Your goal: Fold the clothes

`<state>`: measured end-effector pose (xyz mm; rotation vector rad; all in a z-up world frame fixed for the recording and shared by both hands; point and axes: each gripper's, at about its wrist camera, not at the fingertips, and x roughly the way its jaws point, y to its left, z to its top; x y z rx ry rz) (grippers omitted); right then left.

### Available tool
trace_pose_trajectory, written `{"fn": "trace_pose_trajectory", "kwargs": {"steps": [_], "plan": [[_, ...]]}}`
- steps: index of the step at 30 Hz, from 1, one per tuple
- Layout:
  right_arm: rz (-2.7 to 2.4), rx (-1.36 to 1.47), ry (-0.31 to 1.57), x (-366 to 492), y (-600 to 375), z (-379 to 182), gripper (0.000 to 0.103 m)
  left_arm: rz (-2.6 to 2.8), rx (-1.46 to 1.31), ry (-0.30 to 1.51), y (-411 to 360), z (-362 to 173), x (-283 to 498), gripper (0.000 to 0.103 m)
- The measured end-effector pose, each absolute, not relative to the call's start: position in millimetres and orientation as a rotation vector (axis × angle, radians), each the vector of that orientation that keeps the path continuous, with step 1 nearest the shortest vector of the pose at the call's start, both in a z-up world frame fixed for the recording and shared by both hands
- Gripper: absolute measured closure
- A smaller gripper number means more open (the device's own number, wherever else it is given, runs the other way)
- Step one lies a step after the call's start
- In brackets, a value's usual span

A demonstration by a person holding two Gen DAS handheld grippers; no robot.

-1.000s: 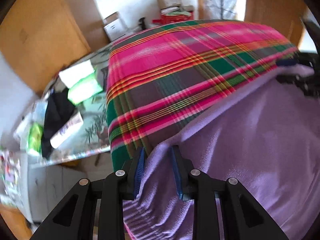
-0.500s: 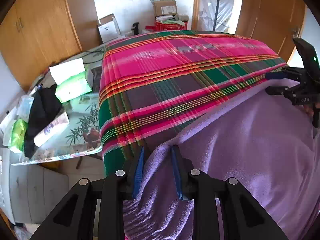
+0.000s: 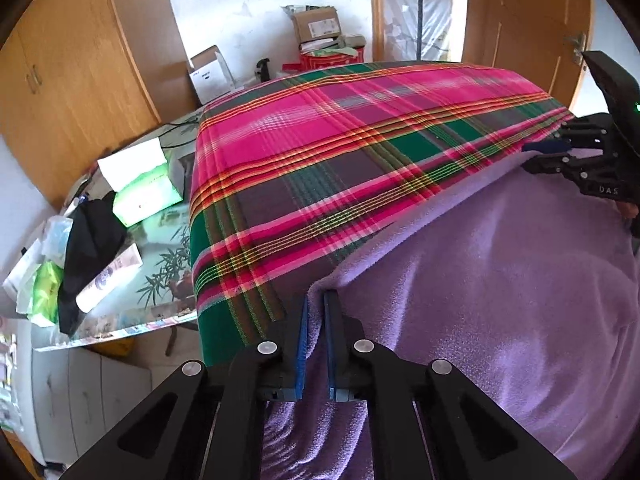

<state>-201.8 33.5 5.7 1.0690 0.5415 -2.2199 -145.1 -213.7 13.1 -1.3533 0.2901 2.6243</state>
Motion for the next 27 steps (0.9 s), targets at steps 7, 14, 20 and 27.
{"fn": "trace_pose_trajectory", "kwargs": {"steps": [7,14,20,27], "plan": [[-2.283,1.013,0.574,-179,33,19,0.1,2.685,-1.277,0.38,-202,24,-132,0.098],[-2.344,0.959,0.523,-154,42,45,0.1,2.759,-1.173,0.35,-200,51,-110,0.099],[-2.37,0.919,0.493,-124,48,63,0.1,2.791,-1.12,0.312,-198,67,-85,0.099],[-2.403,0.859,0.474,-83,57,85,0.1,2.835,-1.043,0.299,-188,86,-48,0.099]]}}
